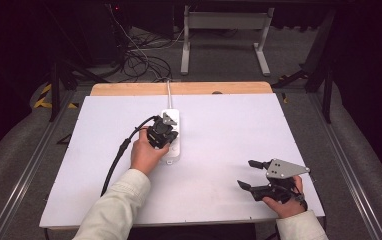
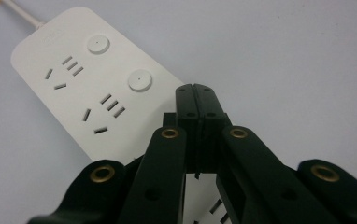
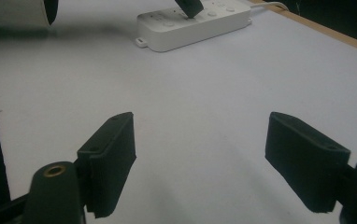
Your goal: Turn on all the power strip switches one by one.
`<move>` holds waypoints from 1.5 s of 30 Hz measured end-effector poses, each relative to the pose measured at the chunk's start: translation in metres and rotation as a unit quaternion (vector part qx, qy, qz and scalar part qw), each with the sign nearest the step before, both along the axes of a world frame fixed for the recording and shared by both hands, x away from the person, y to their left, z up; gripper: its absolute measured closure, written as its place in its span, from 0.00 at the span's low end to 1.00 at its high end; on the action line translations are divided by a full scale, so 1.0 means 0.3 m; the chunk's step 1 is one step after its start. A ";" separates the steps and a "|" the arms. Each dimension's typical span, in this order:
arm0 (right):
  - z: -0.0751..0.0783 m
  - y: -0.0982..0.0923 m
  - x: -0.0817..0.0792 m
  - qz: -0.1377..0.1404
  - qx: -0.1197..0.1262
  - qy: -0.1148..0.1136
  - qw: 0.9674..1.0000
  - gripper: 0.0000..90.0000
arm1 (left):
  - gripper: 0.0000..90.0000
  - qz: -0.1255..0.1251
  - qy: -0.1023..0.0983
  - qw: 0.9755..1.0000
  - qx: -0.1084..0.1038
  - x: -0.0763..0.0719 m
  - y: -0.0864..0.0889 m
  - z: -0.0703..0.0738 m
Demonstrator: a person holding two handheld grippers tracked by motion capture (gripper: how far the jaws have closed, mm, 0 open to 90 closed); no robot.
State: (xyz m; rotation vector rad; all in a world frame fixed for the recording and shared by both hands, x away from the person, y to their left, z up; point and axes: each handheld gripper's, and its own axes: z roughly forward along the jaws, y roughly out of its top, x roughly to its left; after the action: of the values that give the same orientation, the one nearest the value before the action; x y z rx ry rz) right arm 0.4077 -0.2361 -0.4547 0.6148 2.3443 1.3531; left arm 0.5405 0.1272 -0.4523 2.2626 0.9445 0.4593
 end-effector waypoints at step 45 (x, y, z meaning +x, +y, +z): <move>-0.001 0.004 -0.001 0.001 -0.002 0.001 1.000 0.28 | 1.00 0.011 0.008 1.000 -0.005 0.007 0.005 0.008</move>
State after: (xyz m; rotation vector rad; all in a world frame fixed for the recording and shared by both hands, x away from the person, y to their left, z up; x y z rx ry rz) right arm 0.4072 -0.2350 -0.4551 0.6139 2.3489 1.3483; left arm 0.5427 0.1288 -0.4500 2.2508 0.9787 0.4467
